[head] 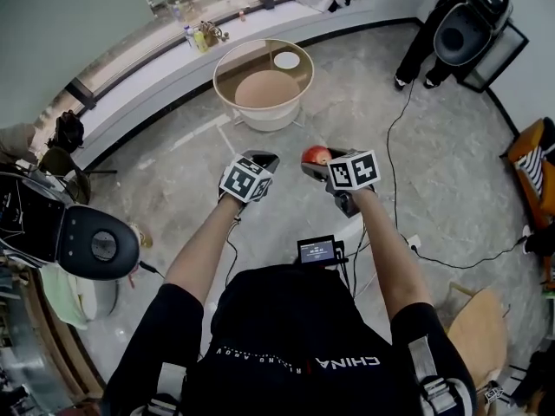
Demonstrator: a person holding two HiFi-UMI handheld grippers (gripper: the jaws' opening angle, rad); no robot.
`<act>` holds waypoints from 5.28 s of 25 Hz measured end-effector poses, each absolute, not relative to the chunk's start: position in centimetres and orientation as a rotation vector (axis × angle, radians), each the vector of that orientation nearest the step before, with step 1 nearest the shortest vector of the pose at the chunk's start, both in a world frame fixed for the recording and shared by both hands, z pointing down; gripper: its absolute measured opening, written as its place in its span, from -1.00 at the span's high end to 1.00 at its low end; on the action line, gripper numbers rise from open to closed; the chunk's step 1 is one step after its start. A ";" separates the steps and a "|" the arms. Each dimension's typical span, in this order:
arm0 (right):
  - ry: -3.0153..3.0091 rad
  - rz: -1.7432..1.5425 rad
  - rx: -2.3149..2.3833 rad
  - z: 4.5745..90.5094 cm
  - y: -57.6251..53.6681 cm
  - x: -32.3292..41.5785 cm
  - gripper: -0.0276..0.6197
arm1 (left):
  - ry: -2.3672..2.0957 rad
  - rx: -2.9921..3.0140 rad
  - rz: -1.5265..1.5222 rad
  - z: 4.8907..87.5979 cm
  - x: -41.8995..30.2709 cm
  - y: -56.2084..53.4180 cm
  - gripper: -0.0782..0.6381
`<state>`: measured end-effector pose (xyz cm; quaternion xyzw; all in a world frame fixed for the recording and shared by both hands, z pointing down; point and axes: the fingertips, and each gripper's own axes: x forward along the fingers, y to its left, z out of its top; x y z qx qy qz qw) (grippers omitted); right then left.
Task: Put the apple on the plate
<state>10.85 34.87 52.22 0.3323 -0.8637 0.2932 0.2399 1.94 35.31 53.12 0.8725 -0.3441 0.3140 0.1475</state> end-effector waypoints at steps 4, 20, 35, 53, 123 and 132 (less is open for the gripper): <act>-2.368 0.828 0.885 53.2 34.0 12.3 -0.23 | -1.021 2.490 0.899 53.8 3.3 34.6 0.73; -2.258 0.900 0.986 56.8 19.5 10.6 -0.23 | -0.720 2.561 0.989 59.0 2.7 21.5 0.73; -2.206 0.908 1.088 56.7 2.4 4.0 -0.23 | -0.649 2.622 0.973 60.2 -4.5 3.5 0.73; -2.290 0.926 0.965 60.2 -17.8 0.5 -0.23 | -0.797 2.511 0.824 61.9 -6.4 -16.1 0.73; -1.964 0.912 0.914 92.3 -64.1 0.5 -0.23 | -0.989 2.096 0.770 88.4 -5.6 -60.1 0.73; -1.953 0.723 0.924 98.2 -66.7 -1.5 -0.23 | -0.993 2.092 0.730 92.5 -4.4 -60.7 0.73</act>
